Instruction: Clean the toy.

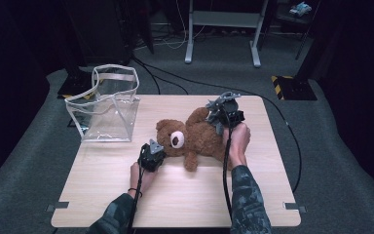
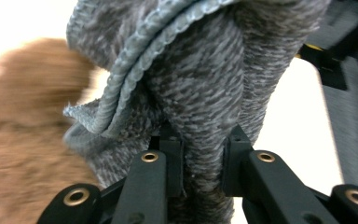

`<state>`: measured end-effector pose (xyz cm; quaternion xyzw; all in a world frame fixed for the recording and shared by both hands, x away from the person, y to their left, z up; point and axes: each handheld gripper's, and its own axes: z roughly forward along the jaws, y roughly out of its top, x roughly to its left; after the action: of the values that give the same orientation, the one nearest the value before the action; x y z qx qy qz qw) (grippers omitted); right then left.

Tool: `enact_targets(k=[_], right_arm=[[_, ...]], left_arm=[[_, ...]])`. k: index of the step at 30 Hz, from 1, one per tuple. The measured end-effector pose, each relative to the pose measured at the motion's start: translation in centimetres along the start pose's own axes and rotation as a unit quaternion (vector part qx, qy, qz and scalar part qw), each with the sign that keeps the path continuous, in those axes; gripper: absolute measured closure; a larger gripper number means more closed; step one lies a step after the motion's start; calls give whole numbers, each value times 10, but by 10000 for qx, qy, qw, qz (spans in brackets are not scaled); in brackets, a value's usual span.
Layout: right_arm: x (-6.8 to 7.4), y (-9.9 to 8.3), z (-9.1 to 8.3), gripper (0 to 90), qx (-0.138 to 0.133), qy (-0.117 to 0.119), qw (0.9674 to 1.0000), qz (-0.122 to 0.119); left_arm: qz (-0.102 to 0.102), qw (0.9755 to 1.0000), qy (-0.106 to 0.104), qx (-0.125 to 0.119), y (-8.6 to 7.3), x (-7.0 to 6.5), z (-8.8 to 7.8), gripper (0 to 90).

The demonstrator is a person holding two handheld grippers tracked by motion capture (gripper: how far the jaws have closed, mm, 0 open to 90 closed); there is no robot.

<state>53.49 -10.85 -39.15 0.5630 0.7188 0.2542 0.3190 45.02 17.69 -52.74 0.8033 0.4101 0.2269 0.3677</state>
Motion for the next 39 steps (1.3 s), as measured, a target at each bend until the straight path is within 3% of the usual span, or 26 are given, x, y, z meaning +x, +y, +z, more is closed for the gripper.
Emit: enact_targets(k=[1, 4, 7, 9, 12, 15, 16, 20, 23, 28, 30, 32, 36, 39], right_arm=[[-3, -1, 0, 756, 1, -73, 10000, 36], [0, 0, 1, 755, 3, 25, 10000, 26], [15, 4, 2, 754, -100, 499, 9987, -18], [29, 7, 1, 754, -167, 882, 9959, -97], [48, 13, 2, 755, -222, 1261, 9916, -166], [58, 14, 8, 757, -116, 1242, 9917, -317], [56, 13, 12, 758, -49, 1193, 9923, -339], [31, 7, 23, 760, 151, 989, 9950, 25], [12, 0, 27, 760, 274, 574, 9979, 115], [-21, -13, 29, 760, 438, 298, 9976, 454], [-27, -15, 25, 760, 382, 349, 9967, 623], [-28, -13, 18, 760, 173, 426, 9970, 629], [-15, 0, 3, 759, -195, 1001, 9923, 707], [2, 6, 3, 759, -239, 1373, 9884, 596]], left_arm=[[22, 10000, 4, 17, 0, 0, 0, 899], [15, 10000, -16, 32, 0, 0, 0, 899], [60, 10000, 24, 33, 0, -1, 0, 899], [67, 10000, 16, 51, 0, -1, -1, 899], [59, 10000, 8, 53, 0, -1, -1, 899], [43, 10000, 47, 16, 0, -2, 0, 899], [42, 10000, 46, 19, 0, -2, 0, 899], [51, 10000, 56, 5, 0, -1, 0, 899], [68, 10000, 27, 38, 0, -1, 0, 899], [71, 10000, 34, 33, 0, -1, 0, 899], [77, 10000, 39, 30, 0, -1, 0, 899], [102, 9999, 50, 42, 0, -1, -1, 899], [89, 9999, 65, 3, 0, -2, 0, 899], [88, 9999, 37, 40, 0, -2, -1, 899]])
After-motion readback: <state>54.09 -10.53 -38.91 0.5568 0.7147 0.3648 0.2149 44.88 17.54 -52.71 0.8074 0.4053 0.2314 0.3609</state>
